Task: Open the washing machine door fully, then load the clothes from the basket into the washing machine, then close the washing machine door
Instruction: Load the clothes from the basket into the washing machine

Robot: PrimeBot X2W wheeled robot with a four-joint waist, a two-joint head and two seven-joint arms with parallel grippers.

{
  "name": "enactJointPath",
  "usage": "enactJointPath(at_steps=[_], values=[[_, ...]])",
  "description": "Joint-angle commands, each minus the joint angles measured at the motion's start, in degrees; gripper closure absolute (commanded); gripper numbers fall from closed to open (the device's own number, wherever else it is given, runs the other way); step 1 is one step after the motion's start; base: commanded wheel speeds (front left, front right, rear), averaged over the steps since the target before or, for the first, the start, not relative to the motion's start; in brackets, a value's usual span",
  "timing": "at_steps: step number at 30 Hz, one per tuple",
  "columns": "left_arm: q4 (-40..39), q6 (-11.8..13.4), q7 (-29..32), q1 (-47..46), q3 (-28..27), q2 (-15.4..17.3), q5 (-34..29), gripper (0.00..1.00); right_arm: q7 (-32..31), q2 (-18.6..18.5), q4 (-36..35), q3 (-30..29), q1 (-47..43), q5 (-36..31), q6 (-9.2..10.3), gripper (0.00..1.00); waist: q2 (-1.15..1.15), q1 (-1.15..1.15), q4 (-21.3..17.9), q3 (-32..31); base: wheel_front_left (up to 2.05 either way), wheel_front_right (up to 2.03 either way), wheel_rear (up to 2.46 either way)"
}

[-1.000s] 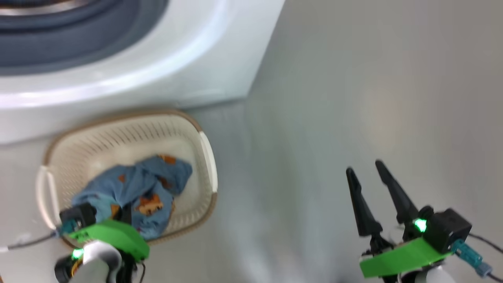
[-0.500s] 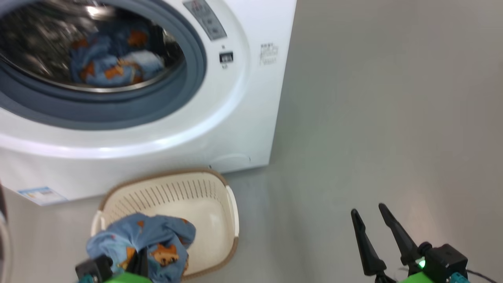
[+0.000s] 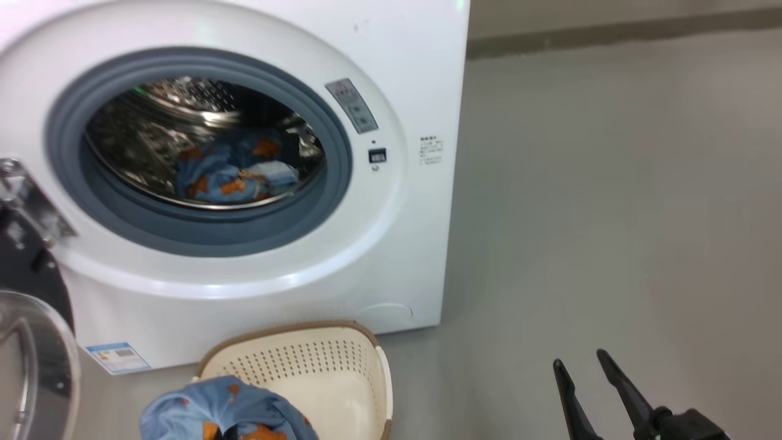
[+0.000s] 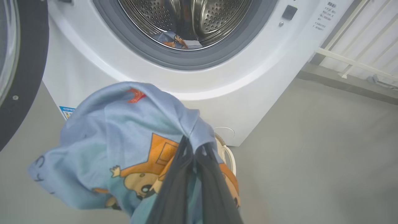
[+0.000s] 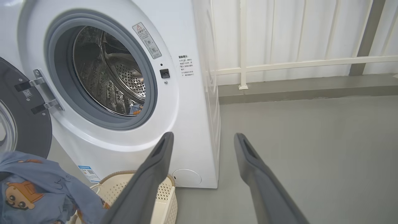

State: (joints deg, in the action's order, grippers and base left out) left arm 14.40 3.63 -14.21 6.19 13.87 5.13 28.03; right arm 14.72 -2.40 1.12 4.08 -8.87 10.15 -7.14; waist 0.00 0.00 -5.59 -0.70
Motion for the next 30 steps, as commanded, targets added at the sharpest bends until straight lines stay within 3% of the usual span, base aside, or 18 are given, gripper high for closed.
enactJointPath(at_steps=[1,30], values=[[-2.58,0.41,-0.78,0.41,-2.44,0.25,-1.22,1.0,0.28,-0.48,-1.29,0.94,-0.13,-0.77,-0.35,0.0,0.0,0.0,1.5,-2.3,0.0,0.0,0.0],[-7.94,-0.5,-0.79,5.21,-4.74,-1.19,-4.36,1.0,0.28,-1.3,-1.53,-1.05,-0.52,-3.09,-0.35,0.0,0.0,0.0,0.63,-2.61,0.0,0.0,0.0]])
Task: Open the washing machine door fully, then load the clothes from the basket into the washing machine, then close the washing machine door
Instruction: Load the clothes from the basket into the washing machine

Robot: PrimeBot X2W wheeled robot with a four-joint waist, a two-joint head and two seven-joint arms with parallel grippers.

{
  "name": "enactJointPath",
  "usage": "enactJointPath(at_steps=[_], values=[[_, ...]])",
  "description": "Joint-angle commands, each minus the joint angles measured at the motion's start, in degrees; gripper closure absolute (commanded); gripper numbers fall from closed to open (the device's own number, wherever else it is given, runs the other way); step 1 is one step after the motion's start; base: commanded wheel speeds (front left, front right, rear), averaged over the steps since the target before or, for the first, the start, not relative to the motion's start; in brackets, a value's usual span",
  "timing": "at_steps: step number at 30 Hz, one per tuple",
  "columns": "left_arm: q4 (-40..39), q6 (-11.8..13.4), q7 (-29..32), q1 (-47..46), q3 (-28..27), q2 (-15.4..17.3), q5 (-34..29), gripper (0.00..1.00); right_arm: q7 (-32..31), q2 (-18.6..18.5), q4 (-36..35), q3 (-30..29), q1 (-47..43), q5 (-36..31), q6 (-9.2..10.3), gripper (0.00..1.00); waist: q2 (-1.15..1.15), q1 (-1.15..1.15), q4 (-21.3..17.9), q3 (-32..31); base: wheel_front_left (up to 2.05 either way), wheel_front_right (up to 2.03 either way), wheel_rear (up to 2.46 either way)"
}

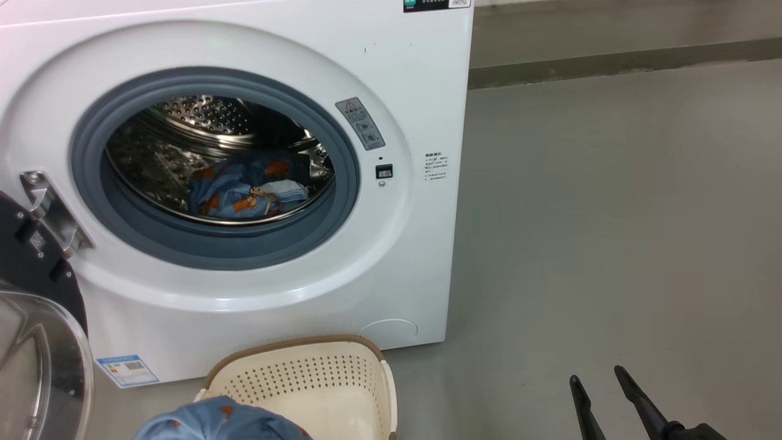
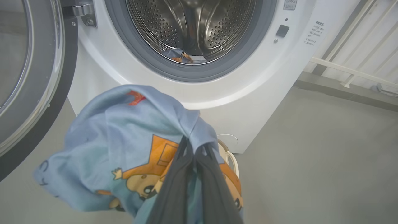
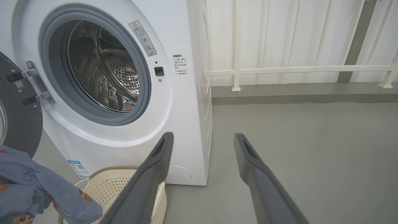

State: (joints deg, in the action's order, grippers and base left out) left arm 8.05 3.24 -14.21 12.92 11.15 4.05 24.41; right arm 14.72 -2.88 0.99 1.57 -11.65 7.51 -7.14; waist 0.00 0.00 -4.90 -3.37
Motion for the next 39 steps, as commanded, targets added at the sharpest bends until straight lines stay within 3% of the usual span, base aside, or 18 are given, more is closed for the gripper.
enactJointPath(at_steps=[1,29,39], values=[[-1.55,-0.19,-0.79,-1.61,-2.09,-0.14,-0.73,1.0,0.28,-0.94,-1.23,1.71,2.66,-0.51,-0.35,0.0,0.0,0.0,-0.12,0.1,0.0,0.0,0.0],[-2.87,-2.26,-0.13,-5.02,-1.05,-0.66,-0.57,1.0,0.28,-2.0,1.06,3.46,7.82,-0.05,-0.35,0.0,0.0,0.0,-0.4,1.45,0.0,0.0,0.0],[-7.99,-3.15,3.61,-14.86,0.19,-0.13,-0.59,1.0,0.28,-0.79,0.81,5.77,10.61,-0.89,-0.35,0.0,0.0,0.0,-2.38,6.31,0.0,0.0,0.0]])
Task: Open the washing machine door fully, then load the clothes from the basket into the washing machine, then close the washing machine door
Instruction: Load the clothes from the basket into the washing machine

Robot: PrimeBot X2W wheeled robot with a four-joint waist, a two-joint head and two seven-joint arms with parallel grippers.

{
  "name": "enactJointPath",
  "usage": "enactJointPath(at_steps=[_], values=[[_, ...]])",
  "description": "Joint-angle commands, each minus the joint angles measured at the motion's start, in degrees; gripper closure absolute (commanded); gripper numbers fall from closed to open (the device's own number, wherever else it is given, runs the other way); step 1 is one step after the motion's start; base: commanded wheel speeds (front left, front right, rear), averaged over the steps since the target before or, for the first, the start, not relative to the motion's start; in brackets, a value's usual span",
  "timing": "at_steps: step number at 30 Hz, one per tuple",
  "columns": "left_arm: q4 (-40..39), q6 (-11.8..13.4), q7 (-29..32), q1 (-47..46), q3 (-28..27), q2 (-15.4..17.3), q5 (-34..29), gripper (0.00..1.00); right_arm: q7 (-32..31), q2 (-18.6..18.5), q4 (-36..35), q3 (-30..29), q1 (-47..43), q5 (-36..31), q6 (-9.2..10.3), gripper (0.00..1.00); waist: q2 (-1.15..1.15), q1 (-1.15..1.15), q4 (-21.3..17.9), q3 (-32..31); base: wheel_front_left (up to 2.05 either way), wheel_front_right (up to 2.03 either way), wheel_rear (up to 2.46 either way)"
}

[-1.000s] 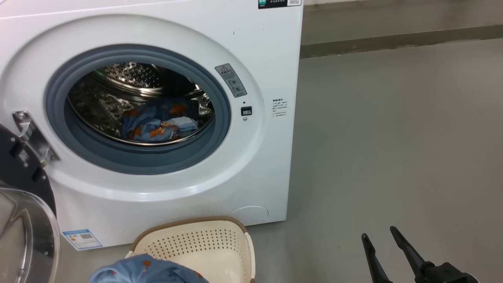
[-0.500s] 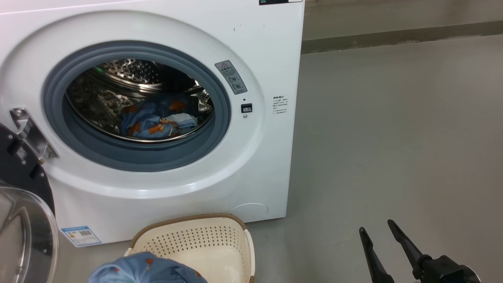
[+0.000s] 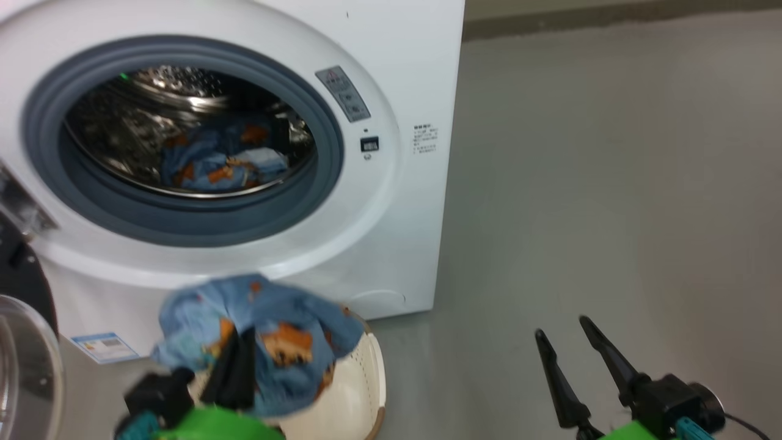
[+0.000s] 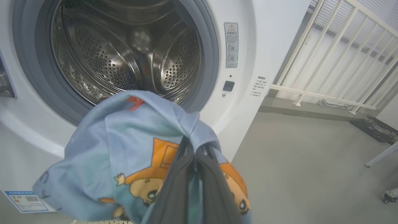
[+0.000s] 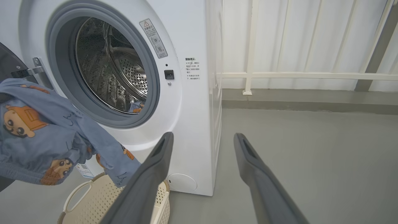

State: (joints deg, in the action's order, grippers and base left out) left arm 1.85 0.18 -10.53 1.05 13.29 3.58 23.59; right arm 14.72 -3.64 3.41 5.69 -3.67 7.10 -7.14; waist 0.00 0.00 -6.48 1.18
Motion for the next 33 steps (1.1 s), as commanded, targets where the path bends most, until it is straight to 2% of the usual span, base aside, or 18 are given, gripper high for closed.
enactJointPath(at_steps=[1,7,16,21,33], values=[[-1.57,0.03,0.42,-4.48,-2.23,0.81,-0.03,1.0,0.28,0.1,-1.71,1.95,3.18,-0.6,-0.35,0.0,0.0,0.0,-1.02,2.65,0.0,0.0,0.0],[0.3,-0.01,2.64,-14.49,-5.27,3.86,0.25,1.0,0.28,0.68,-2.63,3.99,7.7,-1.01,-0.35,0.0,0.0,0.0,-3.15,9.97,0.0,0.0,0.0],[3.75,-0.85,5.59,-32.28,-10.46,11.24,0.33,1.0,0.28,0.75,-4.75,8.87,14.79,4.8,-0.35,0.0,0.0,0.0,-7.39,22.2,0.0,0.0,0.0],[10.05,-1.78,5.95,-43.35,-11.21,15.11,-0.98,1.0,0.28,0.76,-5.67,12.27,19.2,6.15,-0.35,0.0,0.0,0.0,-10.57,28.04,0.0,0.0,0.0],[23.46,-3.42,2.75,-57.45,-11.69,21.24,-3.42,1.0,0.28,0.76,-7.78,17.08,22.45,8.29,-0.35,0.0,0.0,0.0,-15.74,35.73,0.0,0.0,0.0]])
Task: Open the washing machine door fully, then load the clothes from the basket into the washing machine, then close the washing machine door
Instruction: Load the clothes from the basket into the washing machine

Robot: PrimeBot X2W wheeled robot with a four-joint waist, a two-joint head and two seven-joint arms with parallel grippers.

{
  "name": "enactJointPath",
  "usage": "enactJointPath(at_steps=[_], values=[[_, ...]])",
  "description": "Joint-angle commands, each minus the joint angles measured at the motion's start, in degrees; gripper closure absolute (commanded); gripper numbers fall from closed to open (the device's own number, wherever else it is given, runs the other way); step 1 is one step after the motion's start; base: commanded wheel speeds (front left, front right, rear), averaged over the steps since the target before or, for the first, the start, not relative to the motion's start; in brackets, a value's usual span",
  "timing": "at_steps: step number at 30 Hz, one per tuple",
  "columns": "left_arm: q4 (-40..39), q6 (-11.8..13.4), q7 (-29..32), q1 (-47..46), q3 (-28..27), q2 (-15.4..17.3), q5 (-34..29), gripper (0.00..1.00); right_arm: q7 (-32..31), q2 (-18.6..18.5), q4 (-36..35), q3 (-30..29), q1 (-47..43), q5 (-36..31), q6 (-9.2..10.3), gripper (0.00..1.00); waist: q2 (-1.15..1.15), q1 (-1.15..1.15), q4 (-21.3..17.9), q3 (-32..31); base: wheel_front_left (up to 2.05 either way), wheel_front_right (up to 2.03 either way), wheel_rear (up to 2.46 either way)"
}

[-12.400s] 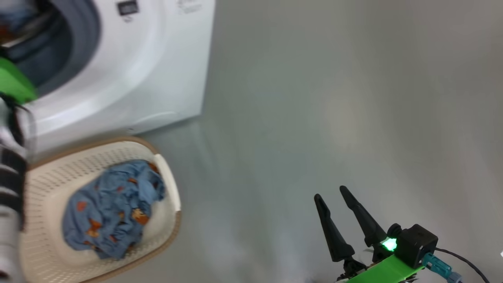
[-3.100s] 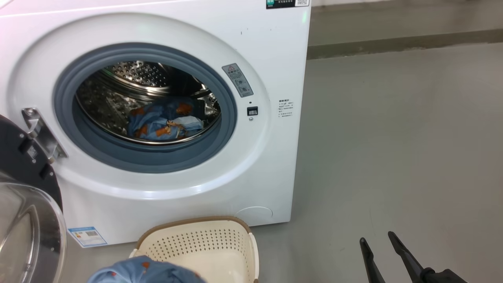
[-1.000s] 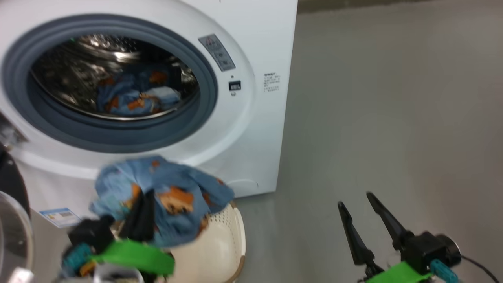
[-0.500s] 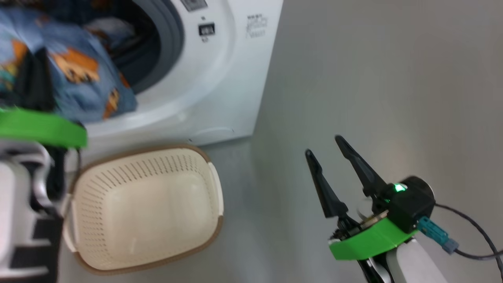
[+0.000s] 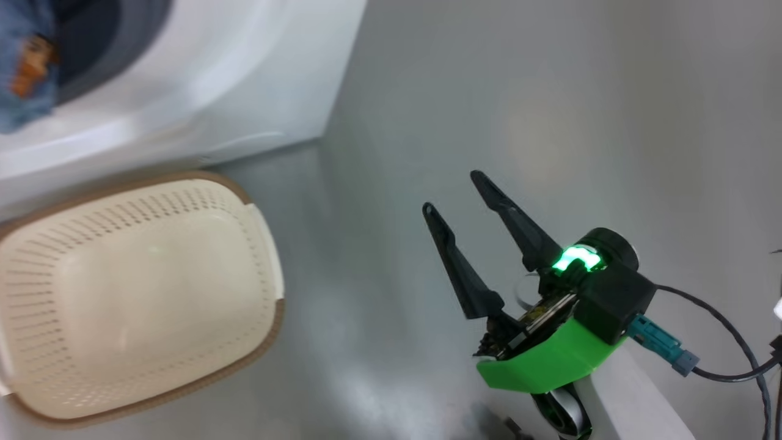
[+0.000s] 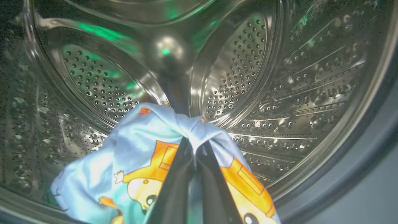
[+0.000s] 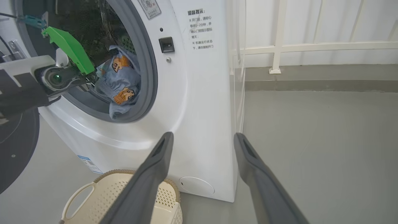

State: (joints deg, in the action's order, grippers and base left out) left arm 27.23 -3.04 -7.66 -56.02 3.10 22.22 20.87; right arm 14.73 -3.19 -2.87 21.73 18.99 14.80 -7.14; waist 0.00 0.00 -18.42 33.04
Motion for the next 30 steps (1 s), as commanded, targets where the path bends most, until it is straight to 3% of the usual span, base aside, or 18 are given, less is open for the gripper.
enactJointPath(at_steps=[1,19,25,30], values=[[-0.69,-0.38,-0.42,-1.75,-1.5,3.14,-0.85,1.0,0.27,0.31,-1.56,1.32,-0.26,0.7,-0.35,0.0,0.0,0.0,-4.18,4.43,0.0,0.0,0.0],[15.88,-2.34,-1.59,-29.87,1.92,12.78,-5.72,1.0,0.27,0.31,-3.88,4.19,-5.56,2.5,-0.35,0.0,0.0,0.0,-10.45,12.54,0.0,0.0,0.0],[17.45,0.82,-4.33,-35.69,1.32,13.07,-6.44,1.0,0.27,0.31,-4.63,4.01,-6.55,3.61,-0.35,0.0,0.0,0.0,-11.2,14.38,0.0,0.0,0.0],[22.1,0.62,-2.96,-34.02,3.65,12.75,-7.76,1.0,0.27,0.31,-4.5,3.01,-6.83,4.17,-0.35,0.0,0.0,0.0,-10.59,13.83,0.0,0.0,0.0]])
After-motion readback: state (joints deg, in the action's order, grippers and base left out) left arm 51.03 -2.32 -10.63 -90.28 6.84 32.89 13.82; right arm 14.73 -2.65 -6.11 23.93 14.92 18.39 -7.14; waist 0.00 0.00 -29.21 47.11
